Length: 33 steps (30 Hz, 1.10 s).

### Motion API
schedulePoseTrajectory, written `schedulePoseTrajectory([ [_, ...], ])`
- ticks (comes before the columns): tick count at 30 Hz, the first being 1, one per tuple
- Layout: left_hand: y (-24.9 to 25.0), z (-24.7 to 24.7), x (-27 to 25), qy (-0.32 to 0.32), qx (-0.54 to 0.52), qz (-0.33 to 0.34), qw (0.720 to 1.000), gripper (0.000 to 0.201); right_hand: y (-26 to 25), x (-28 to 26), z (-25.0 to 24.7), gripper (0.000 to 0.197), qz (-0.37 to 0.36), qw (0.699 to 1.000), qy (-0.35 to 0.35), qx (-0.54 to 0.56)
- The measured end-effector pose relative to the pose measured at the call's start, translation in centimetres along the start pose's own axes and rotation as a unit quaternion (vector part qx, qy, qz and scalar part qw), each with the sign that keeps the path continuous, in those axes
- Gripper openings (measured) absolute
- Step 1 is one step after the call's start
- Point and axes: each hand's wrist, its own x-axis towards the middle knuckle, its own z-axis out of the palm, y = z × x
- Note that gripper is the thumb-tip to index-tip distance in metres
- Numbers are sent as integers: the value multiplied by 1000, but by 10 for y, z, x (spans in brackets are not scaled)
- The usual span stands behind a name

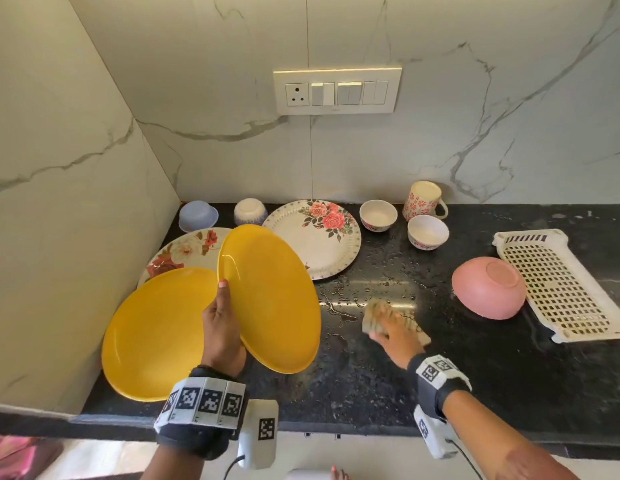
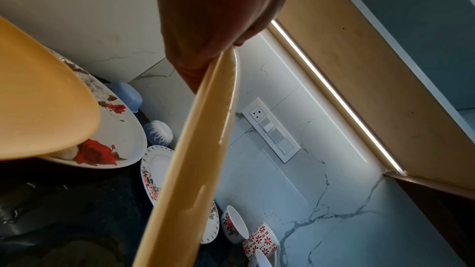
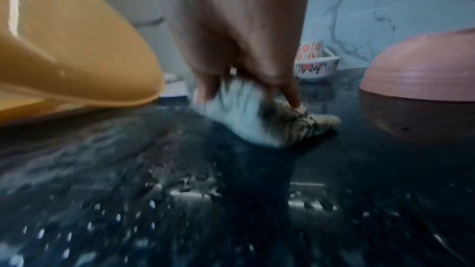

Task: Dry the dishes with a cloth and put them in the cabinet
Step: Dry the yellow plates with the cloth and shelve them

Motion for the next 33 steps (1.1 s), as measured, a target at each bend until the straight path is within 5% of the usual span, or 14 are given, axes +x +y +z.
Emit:
schedulePoseTrajectory([
  [2, 3, 0, -1, 8, -9, -7, 1000, 29, -5, -5, 7, 79, 2, 993, -88, -84],
  [7, 19, 8, -1, 25, -31, -2, 999, 22, -59, -12, -23, 108, -170, 983, -41, 54],
  [10, 44, 8, 3, 37, -33, 2, 999, 24, -87, -13, -41, 90, -303, 953, 2, 10],
  [14, 89, 0, 17, 48, -34, 19, 998, 44, -109, -13, -75, 59, -434, 886, 147, 76],
  [18, 131, -9, 23, -38, -18, 27, 999, 40, -152, -20, -133, 33, -428, 838, 320, 107],
  [21, 160, -22, 25, -66, 74, 60, 993, 57, -190, -34, -187, 24, -411, 821, 383, 103],
  [24, 188, -33, 22, -38, 170, 133, 976, 64, -223, -52, -243, 24, -436, 798, 410, 70],
  [29, 235, -50, 20, 12, 154, 330, 931, 22, -281, -98, -338, 14, -449, 782, 425, 83],
  [33, 285, -49, 23, -26, 110, 436, 893, 10, -330, -137, -406, 4, -443, 775, 430, 129],
])
